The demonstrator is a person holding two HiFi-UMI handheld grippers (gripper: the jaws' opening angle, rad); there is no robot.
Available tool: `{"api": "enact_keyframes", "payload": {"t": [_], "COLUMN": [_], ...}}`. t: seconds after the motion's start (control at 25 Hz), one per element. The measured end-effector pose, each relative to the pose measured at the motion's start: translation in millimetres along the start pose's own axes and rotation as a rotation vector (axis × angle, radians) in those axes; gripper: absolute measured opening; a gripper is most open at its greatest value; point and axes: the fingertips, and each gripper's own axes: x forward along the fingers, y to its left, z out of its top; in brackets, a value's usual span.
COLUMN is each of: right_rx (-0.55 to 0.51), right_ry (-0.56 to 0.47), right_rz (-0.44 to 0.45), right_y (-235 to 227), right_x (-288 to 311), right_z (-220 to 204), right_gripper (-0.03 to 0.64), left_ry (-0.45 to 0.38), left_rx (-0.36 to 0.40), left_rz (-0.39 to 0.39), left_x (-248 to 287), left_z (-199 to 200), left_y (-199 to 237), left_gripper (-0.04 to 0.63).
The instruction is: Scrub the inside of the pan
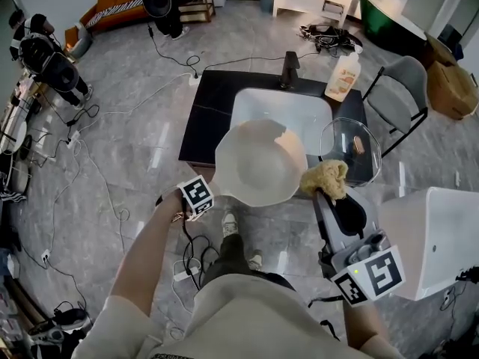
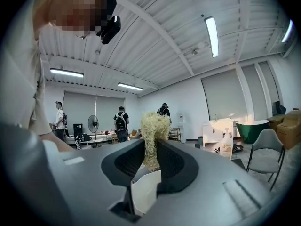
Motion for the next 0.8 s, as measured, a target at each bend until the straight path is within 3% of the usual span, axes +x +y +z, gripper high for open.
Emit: {"api": "enact_keyframes", "payload": {"t": [0.44,0.8], "right_rx": [0.021,0.02], "right_ry": [0.07,0.248], "right_rz": [0.01,0.06], "right_y": [-20.0,-26.8], "right_x": [50.8,114.9], "right_z": [-25.3,-75.2], "right_gripper": [0.084,0.084], "left_ry": [0.044,0.082], "left_rx": [0.093,0.181], "left_rz": [-0.013,-0.02], "left_x": [-7.8,-14.0], "left_z": [0.5,1.6], "left_y": [30.6,58.8], "left_gripper": [0.012,0.012]}}
